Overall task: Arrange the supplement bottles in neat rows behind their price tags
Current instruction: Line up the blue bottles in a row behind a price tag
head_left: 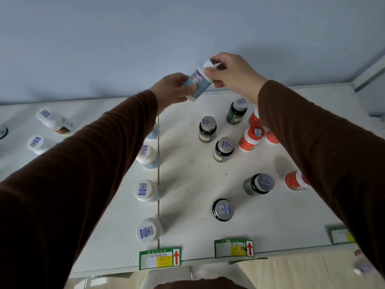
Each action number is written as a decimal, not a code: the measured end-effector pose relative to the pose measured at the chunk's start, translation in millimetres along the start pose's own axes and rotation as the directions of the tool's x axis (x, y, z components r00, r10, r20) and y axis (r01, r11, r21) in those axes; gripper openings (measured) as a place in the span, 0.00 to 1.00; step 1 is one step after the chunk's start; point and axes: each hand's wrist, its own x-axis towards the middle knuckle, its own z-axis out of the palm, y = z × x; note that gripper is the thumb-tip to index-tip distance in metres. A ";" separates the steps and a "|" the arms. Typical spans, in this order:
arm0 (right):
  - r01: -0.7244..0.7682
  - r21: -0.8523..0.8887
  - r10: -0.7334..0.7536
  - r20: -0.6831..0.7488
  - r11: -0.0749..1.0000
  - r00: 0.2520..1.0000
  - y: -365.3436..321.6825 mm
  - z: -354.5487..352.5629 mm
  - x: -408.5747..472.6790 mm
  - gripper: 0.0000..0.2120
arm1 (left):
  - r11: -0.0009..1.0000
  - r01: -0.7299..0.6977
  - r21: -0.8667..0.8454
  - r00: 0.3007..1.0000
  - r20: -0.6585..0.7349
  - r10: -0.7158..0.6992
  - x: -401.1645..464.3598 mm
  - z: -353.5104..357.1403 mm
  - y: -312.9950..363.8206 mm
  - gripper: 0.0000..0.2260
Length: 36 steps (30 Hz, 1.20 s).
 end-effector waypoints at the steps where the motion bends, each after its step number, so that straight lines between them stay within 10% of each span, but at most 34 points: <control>1: -0.017 0.059 0.018 -0.007 0.998 1.000 -5.3 0.7 -0.2 0.17 | 0.992 0.018 -0.126 0.998 0.058 -0.011 -6.4 -6.3 3.7 0.13; 7: -0.066 0.169 0.067 0.004 0.983 0.998 -31.7 18.2 0.0 0.21 | 0.872 0.235 -0.430 0.952 0.284 -0.116 -30.4 -43.9 12.1 0.24; 13: -0.048 0.202 0.048 0.001 0.978 0.999 -45.2 36.0 5.7 0.19 | 0.900 0.157 -0.408 0.971 0.229 -0.066 -31.8 -64.2 7.3 0.19; 18: 0.113 0.086 -0.108 -0.057 0.990 0.992 -59.1 54.1 24.0 0.14 | 0.996 -0.088 0.005 0.996 0.023 0.088 -21.9 -77.0 7.9 0.14; 25: 0.247 -0.373 -0.227 0.098 0.894 0.969 -61.2 99.9 44.3 0.20 | 0.804 -0.021 0.594 0.972 -0.176 0.155 -17.1 -105.2 -21.9 0.21; 36: 0.312 -0.566 -0.193 0.261 0.763 0.946 -44.2 151.9 50.6 0.20 | 0.504 0.145 0.851 0.969 -0.224 0.100 -32.0 -132.7 -68.1 0.19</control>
